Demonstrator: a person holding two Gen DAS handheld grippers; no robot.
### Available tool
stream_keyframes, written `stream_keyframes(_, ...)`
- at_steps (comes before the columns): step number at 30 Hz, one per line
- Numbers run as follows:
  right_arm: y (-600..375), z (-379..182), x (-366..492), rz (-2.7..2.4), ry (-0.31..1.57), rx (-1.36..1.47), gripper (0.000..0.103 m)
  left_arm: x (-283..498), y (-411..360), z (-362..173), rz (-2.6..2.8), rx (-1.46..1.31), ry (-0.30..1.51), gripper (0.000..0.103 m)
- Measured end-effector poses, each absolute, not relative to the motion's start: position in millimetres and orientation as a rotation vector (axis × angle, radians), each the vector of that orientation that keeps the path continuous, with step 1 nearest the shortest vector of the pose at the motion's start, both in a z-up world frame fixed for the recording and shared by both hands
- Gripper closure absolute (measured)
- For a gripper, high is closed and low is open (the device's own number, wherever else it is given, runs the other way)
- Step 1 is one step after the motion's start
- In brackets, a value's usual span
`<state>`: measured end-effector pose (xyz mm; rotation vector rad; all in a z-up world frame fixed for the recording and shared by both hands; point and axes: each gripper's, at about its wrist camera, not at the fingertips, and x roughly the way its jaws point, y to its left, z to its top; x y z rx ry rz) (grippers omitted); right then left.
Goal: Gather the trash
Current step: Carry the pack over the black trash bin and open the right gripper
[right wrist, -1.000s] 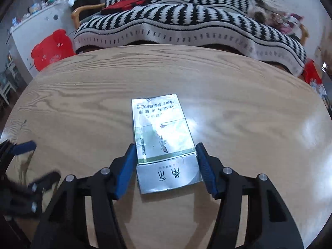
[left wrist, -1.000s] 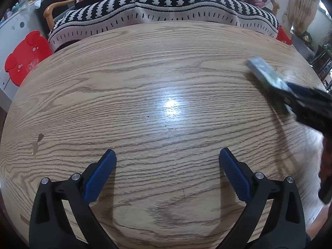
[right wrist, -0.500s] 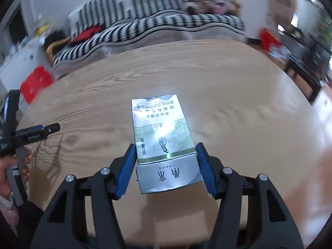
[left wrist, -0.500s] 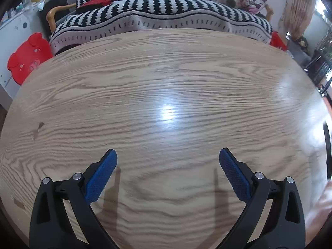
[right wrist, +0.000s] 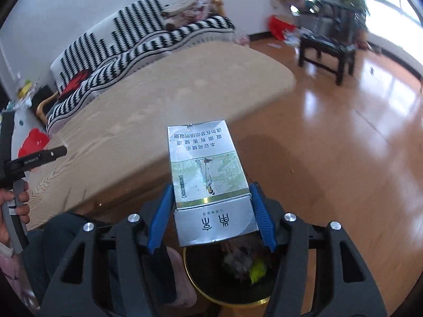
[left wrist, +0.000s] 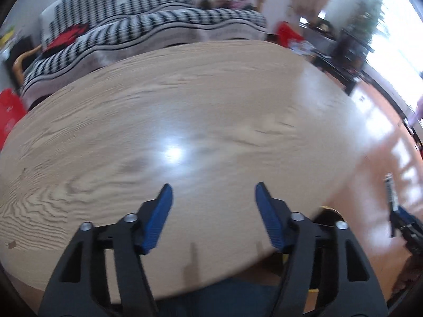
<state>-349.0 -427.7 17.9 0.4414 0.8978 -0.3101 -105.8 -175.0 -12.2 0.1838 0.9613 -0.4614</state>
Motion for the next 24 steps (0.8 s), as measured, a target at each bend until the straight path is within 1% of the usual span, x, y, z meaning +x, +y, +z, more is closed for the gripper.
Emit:
stream_keyframes(1,-429,12,-361,-0.311,0.905,0.45,0.045,-115,-182,-14,-0.483,0.185,0.968,0.066)
stream_keyframes(2,-430,6,-371,-0.311,0.912,0.46,0.045,-128,-195,-18,-0.51,0.19,0.99,0.069)
stream_keyframes(4,-431,-6,-386,-0.307,0.926,0.48,0.045,-152,-223,-33,-0.595,0.207,1.052,0.08)
stream_keyframes(8,-432,-35,-405,-0.296,0.97,0.527,0.045,-188,-261,-67,-0.681,0.276,1.148,0.08)
stream_keyframes(12,-430,-58,-406,-0.295,1.02,0.52,0.045,-216,-287,-100,-0.719,0.342,1.224,0.08)
stream_keyframes(17,-433,-77,-406,-0.319,1.066,0.541,0.045,-238,-307,-122,-0.762,0.438,1.239,0.08)
stream_keyframes(24,-439,-83,-403,-0.358,1.085,0.56,0.045,-264,-327,-149,-0.834,0.512,1.262,0.08)
